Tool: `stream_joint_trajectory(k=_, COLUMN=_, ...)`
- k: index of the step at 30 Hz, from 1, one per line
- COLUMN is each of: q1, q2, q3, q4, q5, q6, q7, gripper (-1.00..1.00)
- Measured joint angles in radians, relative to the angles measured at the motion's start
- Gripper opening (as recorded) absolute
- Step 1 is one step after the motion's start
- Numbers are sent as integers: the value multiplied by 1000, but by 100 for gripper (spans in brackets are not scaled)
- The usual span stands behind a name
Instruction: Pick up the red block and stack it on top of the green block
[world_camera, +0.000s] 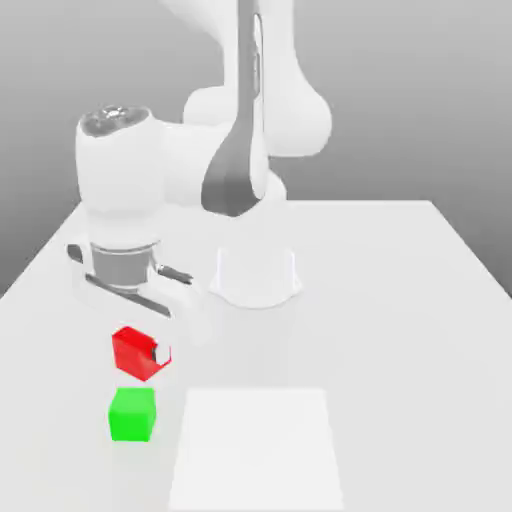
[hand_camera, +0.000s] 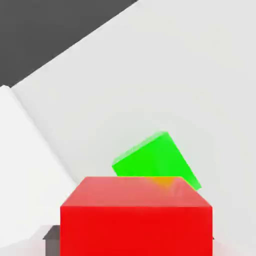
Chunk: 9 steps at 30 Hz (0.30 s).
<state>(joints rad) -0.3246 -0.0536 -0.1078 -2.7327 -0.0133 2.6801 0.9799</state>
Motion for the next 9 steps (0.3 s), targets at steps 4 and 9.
stream_joint_trajectory(k=4, q1=-15, q2=124, q3=18, q4=10, q5=28, q6=114, q7=-27, gripper=-100)
stream_joint_trajectory(k=9, q1=-21, q2=184, q3=29, q4=13, q5=47, q6=170, q7=-42, gripper=100)
